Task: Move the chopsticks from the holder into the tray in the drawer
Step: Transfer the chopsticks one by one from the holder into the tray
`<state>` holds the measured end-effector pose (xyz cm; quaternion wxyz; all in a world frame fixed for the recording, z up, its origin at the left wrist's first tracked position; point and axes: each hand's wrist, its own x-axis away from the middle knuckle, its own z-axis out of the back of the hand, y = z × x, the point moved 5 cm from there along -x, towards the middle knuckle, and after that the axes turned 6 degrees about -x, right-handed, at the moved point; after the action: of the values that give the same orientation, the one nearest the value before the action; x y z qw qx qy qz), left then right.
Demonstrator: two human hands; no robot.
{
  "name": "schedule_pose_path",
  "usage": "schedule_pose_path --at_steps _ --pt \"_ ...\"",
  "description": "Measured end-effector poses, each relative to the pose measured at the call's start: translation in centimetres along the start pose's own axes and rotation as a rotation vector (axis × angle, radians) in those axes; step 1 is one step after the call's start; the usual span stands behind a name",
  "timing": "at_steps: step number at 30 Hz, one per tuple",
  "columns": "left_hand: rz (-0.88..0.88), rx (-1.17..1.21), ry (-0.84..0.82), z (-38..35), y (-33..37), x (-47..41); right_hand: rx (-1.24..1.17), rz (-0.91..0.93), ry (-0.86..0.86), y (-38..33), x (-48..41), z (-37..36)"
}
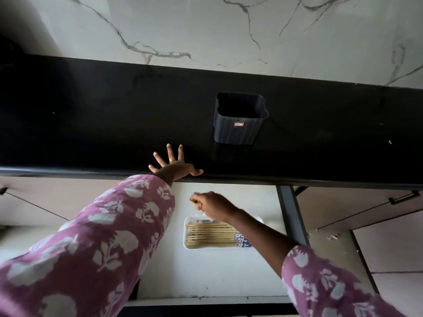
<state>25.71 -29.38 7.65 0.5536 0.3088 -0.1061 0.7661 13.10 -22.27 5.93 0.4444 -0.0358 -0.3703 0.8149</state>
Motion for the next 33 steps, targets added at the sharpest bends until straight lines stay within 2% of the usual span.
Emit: schedule_pose_path --at_steps 4,7,11,19,24,30,33 --pt "0.017 -0.001 -0.013 0.1 0.1 0.0 0.253 0.059 -0.203 0.3 0.4 -5.7" --pt "0.023 -0.011 -0.011 0.2 0.2 0.1 0.338 0.047 -0.261 1.8 0.3 -8.5" --pt "0.024 0.0 -0.01 0.1 0.2 -0.1 0.267 -0.044 -0.254 2.9 0.0 -9.3" --pt "0.027 0.008 -0.013 0.1 0.1 -0.3 0.254 -0.069 -0.141 3.1 0.2 -9.5" --pt "0.026 0.016 -0.008 0.0 0.1 -0.2 0.139 -0.198 -0.181 4.9 1.2 -10.2" --pt "0.03 0.024 -0.005 0.0 0.1 -0.3 0.313 -0.105 -0.139 4.3 0.9 -10.1" --pt "0.029 0.023 -0.008 -0.1 0.1 -0.3 0.112 -0.25 -0.179 4.4 0.6 -10.4"
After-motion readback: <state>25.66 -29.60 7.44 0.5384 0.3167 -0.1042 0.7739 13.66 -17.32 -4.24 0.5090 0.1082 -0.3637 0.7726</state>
